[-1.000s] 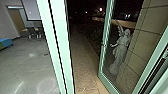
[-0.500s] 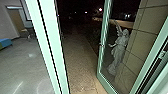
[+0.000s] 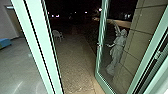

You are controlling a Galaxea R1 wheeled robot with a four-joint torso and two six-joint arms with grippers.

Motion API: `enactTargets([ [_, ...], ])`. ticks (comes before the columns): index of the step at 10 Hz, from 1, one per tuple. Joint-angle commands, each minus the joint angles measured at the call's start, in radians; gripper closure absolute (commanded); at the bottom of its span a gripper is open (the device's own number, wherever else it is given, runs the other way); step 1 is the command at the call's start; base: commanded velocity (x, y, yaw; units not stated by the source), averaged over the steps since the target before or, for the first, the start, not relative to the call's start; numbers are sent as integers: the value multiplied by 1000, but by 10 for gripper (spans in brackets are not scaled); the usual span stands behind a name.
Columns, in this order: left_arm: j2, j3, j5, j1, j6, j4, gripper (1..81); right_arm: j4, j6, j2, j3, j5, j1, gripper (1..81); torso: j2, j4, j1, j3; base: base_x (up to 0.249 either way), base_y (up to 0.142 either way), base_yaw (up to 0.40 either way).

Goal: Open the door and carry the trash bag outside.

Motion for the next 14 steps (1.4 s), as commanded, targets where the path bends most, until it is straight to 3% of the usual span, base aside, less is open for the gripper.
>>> enactTargets([
  [1,5,8,60,-41,3,6,811,-8,-3,-3,12,-41,31,10,0,0,0,0,0,-110,0],
  [14,7,8,59,-36,3,6,811,-8,-4,18,-21,-41,26,10,0,0,0,0,0,-113,0],
])
